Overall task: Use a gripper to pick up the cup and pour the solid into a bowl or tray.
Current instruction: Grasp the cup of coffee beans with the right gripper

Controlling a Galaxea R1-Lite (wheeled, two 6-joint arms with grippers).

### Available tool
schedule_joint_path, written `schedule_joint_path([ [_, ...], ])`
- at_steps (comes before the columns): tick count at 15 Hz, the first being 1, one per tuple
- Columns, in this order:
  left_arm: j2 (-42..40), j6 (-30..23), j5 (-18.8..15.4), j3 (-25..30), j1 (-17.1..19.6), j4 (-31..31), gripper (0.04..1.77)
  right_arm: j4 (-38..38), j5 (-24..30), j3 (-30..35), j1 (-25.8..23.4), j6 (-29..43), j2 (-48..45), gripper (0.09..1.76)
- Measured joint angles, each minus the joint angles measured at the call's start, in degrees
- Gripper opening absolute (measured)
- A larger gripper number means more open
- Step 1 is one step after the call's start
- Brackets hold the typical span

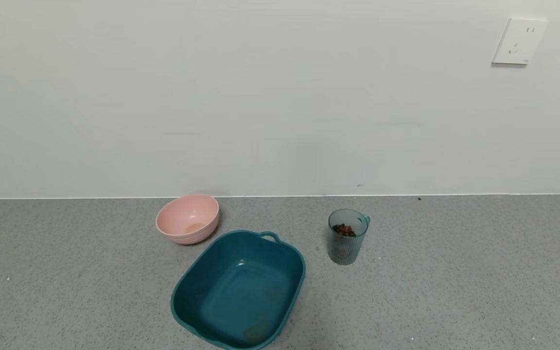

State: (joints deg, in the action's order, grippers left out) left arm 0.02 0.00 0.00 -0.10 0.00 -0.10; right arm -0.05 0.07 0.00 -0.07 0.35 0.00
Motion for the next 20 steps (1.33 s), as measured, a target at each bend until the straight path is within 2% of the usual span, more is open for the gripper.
schedule_joint_path([
  [15,0.0,0.0,0.0,0.0,0.0,0.0,1.75,0.7,-0.1,-0.3,0.0,-0.8,0.0,1.71],
  [20,0.0,0.0,0.0,0.0,0.0,0.0,1.75,1.3,-0.1,-5.1,0.0,-1.3,4.0,1.71],
])
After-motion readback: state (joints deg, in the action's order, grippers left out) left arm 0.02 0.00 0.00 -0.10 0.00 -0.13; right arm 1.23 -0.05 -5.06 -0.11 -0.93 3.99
